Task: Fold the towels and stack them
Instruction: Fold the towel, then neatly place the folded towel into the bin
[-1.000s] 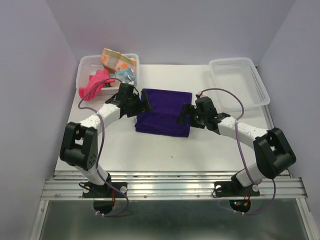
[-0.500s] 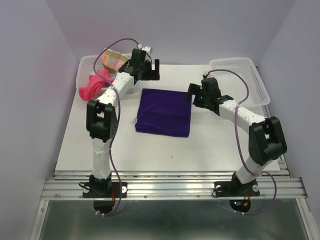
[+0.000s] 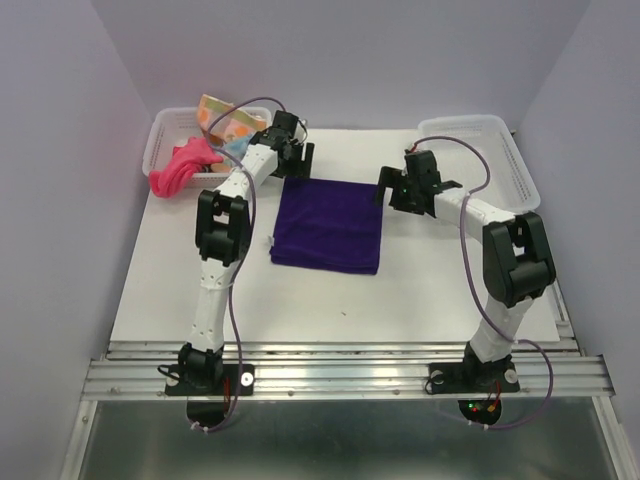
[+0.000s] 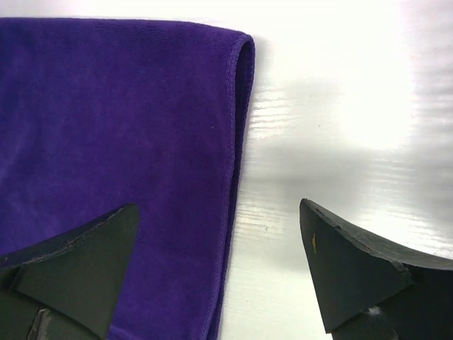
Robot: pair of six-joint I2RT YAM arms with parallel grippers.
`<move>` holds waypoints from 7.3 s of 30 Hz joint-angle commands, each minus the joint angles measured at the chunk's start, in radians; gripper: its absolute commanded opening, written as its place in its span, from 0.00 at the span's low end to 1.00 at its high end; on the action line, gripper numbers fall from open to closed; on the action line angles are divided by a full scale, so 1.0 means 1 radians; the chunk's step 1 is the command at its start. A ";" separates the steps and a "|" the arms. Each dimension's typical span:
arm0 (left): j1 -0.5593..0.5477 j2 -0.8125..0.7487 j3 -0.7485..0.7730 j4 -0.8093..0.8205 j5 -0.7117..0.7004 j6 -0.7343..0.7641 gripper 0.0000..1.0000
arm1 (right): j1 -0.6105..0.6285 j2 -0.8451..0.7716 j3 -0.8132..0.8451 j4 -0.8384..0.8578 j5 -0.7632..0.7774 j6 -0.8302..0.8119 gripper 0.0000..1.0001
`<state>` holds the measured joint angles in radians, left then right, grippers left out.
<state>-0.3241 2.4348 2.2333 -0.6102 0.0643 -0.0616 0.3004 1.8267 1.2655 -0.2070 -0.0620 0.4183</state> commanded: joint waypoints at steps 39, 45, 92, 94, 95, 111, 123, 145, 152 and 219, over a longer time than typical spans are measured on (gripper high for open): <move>0.082 0.073 0.054 0.102 0.086 -0.092 0.46 | -0.015 0.212 0.267 0.011 -0.006 -0.018 0.95; 0.082 0.101 0.061 0.106 0.092 -0.098 0.26 | -0.015 0.258 0.317 0.006 0.025 -0.035 0.91; 0.092 -0.124 -0.222 0.271 0.210 -0.124 0.00 | -0.050 0.251 0.295 0.087 -0.076 -0.093 0.01; 0.092 -0.192 -0.317 0.320 0.207 -0.127 0.00 | -0.050 0.212 0.252 0.113 -0.107 -0.089 0.01; 0.092 -0.235 -0.380 0.334 0.209 -0.130 0.00 | -0.052 0.182 0.212 0.118 -0.119 -0.085 0.01; 0.091 -0.621 -0.928 0.586 0.221 -0.167 0.00 | -0.038 -0.116 -0.172 0.268 -0.251 0.004 0.01; 0.091 -0.743 -1.130 0.627 0.232 -0.167 0.00 | -0.009 -0.267 -0.367 0.274 -0.292 0.005 0.01; 0.091 -0.818 -1.173 0.564 0.183 -0.153 0.00 | 0.028 -0.328 -0.474 0.293 -0.325 0.017 0.01; 0.092 -0.815 -1.221 0.576 0.177 -0.158 0.00 | 0.029 -0.319 -0.500 0.304 -0.337 0.027 0.01; 0.092 -1.280 -1.483 0.615 -0.047 -0.350 0.99 | 0.304 -0.197 -0.336 -0.058 0.364 0.029 0.01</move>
<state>-0.2379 1.1870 0.7574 -0.0120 0.0383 -0.4244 0.6067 1.7210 0.9546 -0.1745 0.2813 0.6563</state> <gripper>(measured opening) 0.986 0.036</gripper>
